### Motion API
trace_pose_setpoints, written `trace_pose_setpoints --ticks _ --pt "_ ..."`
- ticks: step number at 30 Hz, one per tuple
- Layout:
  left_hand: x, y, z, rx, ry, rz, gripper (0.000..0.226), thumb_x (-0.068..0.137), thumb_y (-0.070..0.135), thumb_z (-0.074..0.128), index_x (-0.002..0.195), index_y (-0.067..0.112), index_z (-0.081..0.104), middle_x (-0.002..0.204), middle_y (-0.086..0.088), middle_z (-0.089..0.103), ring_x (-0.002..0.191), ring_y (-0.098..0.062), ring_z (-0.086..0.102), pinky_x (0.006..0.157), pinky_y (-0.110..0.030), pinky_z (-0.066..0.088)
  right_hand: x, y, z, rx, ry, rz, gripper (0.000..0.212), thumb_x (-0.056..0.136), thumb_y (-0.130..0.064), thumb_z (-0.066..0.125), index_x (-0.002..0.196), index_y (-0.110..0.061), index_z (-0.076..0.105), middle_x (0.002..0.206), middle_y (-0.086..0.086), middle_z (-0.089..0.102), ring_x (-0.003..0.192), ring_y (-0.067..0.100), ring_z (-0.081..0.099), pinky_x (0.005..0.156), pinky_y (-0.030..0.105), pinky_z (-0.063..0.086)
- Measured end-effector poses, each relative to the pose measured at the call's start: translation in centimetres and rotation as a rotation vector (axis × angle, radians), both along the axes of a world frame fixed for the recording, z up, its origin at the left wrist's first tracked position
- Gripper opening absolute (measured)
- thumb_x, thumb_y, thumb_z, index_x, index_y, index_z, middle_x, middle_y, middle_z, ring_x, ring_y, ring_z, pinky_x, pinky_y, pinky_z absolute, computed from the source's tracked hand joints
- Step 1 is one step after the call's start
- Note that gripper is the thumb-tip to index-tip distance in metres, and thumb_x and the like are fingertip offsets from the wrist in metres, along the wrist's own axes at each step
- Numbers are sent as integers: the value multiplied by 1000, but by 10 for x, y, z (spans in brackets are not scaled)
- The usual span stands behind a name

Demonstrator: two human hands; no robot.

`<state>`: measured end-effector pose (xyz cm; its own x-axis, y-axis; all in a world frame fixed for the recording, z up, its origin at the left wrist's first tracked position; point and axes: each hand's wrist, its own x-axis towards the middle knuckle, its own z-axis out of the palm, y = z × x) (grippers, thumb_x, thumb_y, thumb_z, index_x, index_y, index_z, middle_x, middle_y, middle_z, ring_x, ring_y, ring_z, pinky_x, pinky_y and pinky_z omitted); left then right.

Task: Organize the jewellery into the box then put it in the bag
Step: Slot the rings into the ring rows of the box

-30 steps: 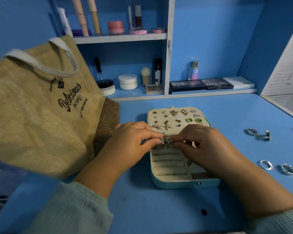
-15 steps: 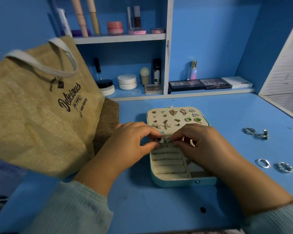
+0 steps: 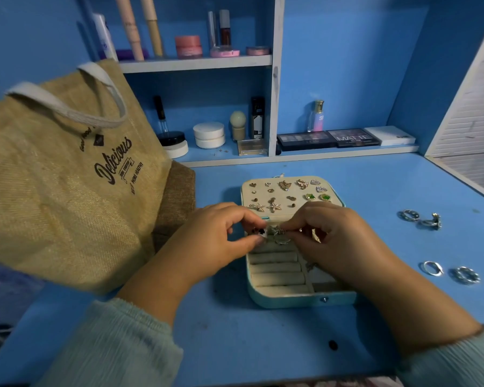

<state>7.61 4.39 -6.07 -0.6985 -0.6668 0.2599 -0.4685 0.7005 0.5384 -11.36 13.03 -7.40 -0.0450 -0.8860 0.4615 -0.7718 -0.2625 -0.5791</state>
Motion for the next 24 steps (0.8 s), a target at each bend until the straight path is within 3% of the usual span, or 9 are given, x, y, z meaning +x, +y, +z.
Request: trace_pose_setpoints --ticks 6,13,17,24 --pt "-2 -1 -2 -35 4 19 27 78 34 70 83 54 53 84 24 57 82 -2 46 64 -7 31 1 -2 0 -20 37 -12 14 80 -10 69 84 -23 71 75 -16 57 71 2 51 62 42 50" --pt "-3 -5 -6 -94 -25 24 19 78 35 70 96 36 68 88 23 57 82 2 49 75 -18 33 0 -3 -1 27 62 12 12 81 -17 69 84 -28 71 76 -18 57 72 5 54 66 43 51" --pt "-3 -6 -7 -107 -24 9 19 77 35 70 96 36 69 89 27 55 89 -1 51 81 -27 37 -1 -4 -4 25 58 34 10 80 -17 70 83 -27 71 77 -18 58 72 8 56 66 45 51" --pt "-4 -6 -6 -108 -32 10 18 78 35 71 96 35 68 87 30 52 86 8 47 80 -24 34 -1 -4 -5 10 64 60 8 80 -15 71 81 -23 71 78 -16 58 71 11 58 64 44 51"
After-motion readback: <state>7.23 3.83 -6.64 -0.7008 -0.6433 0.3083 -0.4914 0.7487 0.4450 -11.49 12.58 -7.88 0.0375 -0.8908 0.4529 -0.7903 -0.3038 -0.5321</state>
